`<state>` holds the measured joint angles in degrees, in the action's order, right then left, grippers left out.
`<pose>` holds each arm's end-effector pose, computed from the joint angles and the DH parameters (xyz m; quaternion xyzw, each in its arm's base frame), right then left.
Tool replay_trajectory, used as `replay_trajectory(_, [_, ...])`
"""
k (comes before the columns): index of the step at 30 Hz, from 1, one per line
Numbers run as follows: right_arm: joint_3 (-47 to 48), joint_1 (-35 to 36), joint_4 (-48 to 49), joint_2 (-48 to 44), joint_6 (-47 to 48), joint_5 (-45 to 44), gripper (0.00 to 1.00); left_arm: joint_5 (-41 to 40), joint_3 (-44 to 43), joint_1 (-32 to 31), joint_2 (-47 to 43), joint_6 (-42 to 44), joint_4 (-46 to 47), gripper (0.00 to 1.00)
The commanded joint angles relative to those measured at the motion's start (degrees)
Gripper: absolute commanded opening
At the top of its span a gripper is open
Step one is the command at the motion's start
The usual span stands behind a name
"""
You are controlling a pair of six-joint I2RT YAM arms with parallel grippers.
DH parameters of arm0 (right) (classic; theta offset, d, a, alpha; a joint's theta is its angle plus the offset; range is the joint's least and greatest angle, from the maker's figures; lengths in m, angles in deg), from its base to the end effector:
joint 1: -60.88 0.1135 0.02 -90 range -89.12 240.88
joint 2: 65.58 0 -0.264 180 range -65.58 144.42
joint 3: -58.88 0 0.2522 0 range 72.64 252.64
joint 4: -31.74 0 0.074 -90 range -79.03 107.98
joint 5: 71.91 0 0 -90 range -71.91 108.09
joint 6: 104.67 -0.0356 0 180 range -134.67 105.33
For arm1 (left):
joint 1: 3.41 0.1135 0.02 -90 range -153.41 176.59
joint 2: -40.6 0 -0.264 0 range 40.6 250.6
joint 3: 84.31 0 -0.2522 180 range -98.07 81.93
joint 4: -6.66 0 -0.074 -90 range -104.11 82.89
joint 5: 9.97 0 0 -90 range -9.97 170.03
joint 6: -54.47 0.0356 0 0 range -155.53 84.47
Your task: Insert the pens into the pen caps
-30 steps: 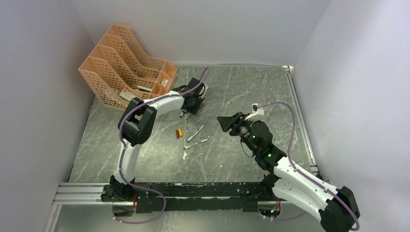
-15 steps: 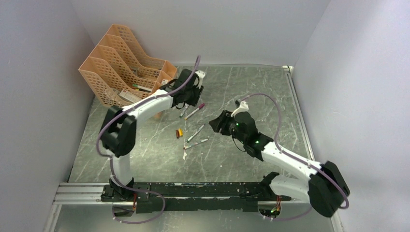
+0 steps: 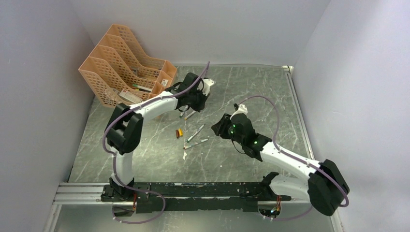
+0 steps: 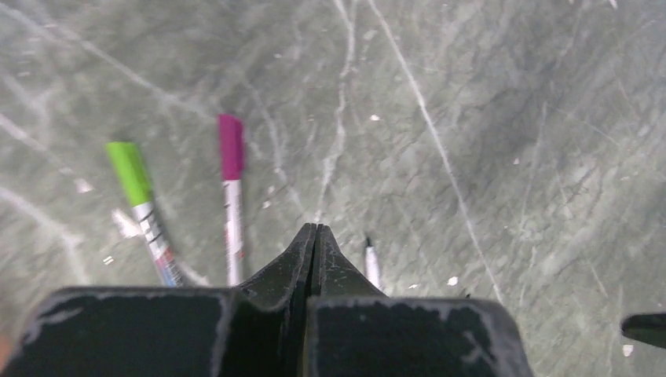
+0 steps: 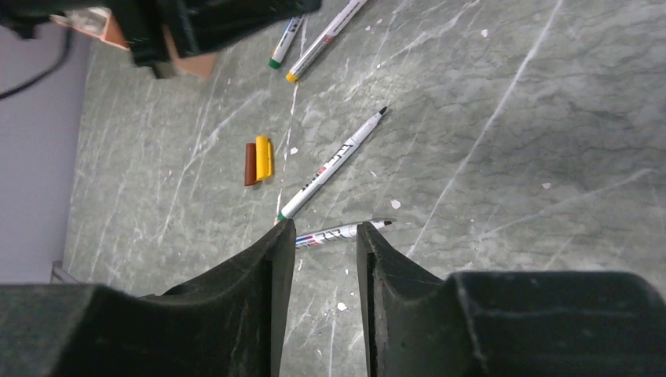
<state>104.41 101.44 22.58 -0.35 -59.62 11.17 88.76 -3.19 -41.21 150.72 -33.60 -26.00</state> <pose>0.1871 0.1545 0.2154 0.0636 0.8576 0.3065 0.4080 0.3419 -0.2720 0.2365 0.3398 0.8528 -0.1868 0.3499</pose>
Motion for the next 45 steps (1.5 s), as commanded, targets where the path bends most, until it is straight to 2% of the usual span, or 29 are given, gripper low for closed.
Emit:
replay_trajectory(1, [-2.7, -0.3, -1.7, -5.3, -2.0, -4.1, 0.33, 8.3, -5.2, -0.7, 4.8, -1.1, -0.9, 0.07])
replay_trajectory(4, [-3.5, -0.6, -2.8, -7.0, -2.3, -4.1, 0.33, 7.2, -6.7, -0.8, 8.4, -1.4, -1.7, 0.07])
replay_trajectory(10, [-4.9, -0.8, -2.5, -7.5, -2.3, -3.5, 0.33, -1.4, -8.2, -0.8, 12.8, -2.4, -1.6, 0.07])
replay_trajectory(17, [-4.3, -0.8, -2.2, -5.7, -1.8, -2.3, 0.33, -9.6, -7.8, -0.7, 14.1, -3.9, -0.2, 0.07])
replay_trajectory(26, [-5.0, -0.8, -2.3, -6.4, -2.2, -2.0, 0.33, -16.0, -10.0, -0.2, 17.5, -7.2, -0.6, 0.07])
replay_trajectory(39, [-5.8, -0.9, -2.6, -7.3, -1.9, -2.0, 0.33, -19.8, -9.3, 2.3, 17.0, -10.3, 0.0, 0.07])
replay_trajectory(45, [-5.9, -0.9, -1.4, -6.7, -1.4, -1.1, 0.33, -17.0, -6.6, 2.6, 14.6, -10.8, 2.6, 0.07])
